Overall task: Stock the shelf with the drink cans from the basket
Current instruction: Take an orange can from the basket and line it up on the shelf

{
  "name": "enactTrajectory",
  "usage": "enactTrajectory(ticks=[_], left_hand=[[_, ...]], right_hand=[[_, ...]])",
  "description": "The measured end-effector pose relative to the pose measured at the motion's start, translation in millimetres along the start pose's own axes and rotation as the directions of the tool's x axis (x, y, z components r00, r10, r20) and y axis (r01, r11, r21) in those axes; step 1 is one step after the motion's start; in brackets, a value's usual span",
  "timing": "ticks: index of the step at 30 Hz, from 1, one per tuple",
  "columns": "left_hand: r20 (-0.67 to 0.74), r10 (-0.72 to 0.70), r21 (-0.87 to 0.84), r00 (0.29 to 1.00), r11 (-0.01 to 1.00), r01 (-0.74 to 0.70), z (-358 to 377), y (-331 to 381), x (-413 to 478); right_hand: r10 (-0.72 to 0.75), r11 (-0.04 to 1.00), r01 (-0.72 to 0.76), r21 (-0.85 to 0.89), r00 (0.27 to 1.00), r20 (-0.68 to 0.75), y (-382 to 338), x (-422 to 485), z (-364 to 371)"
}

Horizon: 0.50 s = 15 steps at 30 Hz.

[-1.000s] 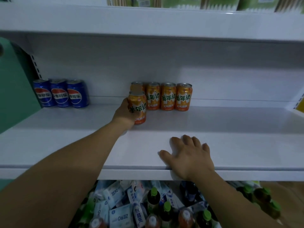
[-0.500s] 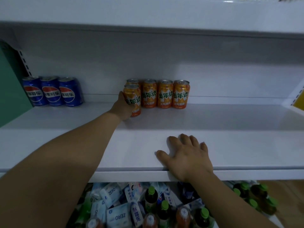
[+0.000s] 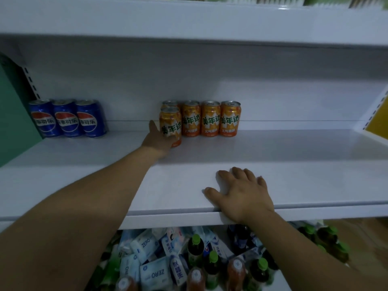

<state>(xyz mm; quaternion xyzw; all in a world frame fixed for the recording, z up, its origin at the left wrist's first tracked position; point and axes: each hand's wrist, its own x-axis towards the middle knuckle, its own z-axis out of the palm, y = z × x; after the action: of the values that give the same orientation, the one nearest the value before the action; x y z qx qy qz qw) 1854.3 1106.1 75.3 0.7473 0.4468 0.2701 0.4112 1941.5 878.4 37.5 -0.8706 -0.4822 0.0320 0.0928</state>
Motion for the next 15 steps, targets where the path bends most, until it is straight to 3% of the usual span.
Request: enactTrajectory(ticks=[3,6,11,15], left_hand=[[0.080,0.090,0.024,0.993,0.995,-0.092,2.0,-1.8,-30.1],[0.256,0.147,0.176,0.955,0.965,-0.195,0.8,8.7,-61.7],[0.508,0.260,0.398,0.821,0.774,-0.492,29.0,57.1,-126.0],[0.666,0.342,0.320,0.663,0.672,-0.668,78.0,99.8,-187.6]], right_hand=[[-0.001,1.000,-0.001,0.029,0.999,0.045,0.2,-0.3,-2.8],[-0.001,0.996,-0.002,0.090,0.999,0.037,6.3,-7.6,-12.3],[0.148,0.989,-0.147,-0.026,0.989,0.020,55.4,-56.0,-41.8],[0.331,0.941,-0.331,-0.071,0.944,-0.011,109.7,-133.4,-64.2]])
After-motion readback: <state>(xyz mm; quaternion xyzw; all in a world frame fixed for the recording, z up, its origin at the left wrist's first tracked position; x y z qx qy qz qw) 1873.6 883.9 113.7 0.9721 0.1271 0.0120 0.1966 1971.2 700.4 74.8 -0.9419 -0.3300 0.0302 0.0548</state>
